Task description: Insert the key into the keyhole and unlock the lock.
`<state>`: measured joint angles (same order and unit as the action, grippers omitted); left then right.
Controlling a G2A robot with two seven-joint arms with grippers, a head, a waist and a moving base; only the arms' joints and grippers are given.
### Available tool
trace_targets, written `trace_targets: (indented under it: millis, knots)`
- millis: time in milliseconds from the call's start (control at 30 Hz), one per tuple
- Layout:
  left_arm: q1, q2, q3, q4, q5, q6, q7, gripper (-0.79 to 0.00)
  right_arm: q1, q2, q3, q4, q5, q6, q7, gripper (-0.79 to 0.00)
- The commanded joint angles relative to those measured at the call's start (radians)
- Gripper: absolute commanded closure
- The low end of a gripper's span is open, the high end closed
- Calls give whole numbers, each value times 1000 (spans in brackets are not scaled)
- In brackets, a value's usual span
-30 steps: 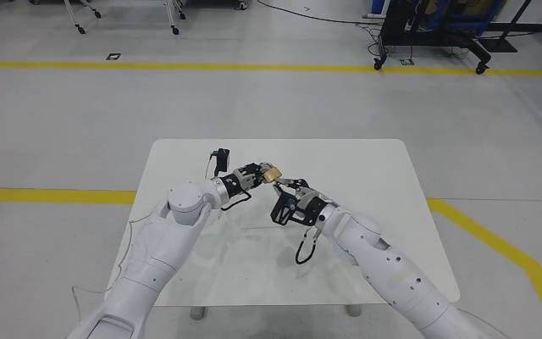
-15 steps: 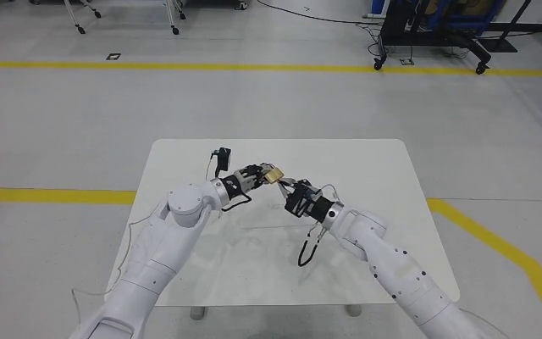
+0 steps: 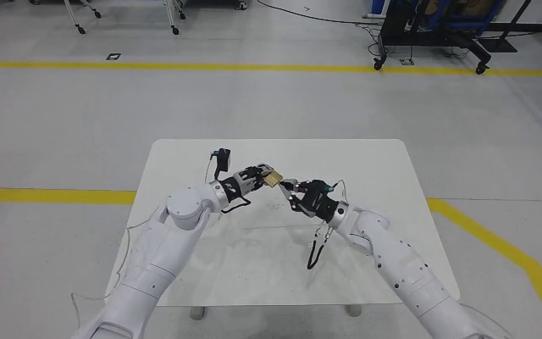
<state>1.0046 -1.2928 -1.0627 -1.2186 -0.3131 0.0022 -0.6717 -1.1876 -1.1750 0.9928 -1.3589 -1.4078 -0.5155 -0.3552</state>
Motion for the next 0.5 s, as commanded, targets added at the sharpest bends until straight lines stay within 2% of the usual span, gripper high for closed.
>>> trace_targets:
  millis: [0,33,67,100,133,167,333,467]
  knots:
    - [-4,0,-5,5,-2,6,4,0,-7,2,8,-5,-10,4,-5,-594]
    - [-5,1,-9,8,-5,9,4,0,-13,4,14,-7,-16,9,-8,-594]
    - [-5,2,-17,11,-10,13,6,0,-19,6,20,-11,-19,9,-10,-665]
    - [-5,3,-25,11,-15,18,4,0,-25,8,27,-14,-25,9,-10,-665]
    - [-5,5,-33,15,-19,28,3,0,-34,11,39,-16,-29,13,-14,-739]
    - [-9,7,-37,18,3,46,15,0,-45,15,51,-21,-29,11,-23,-773]
    - [-15,10,-7,-11,131,159,80,0,-133,43,155,-67,-40,9,-89,-785]
    - [-50,3,65,-5,255,289,91,0,-235,69,265,-139,-39,0,-159,-785]
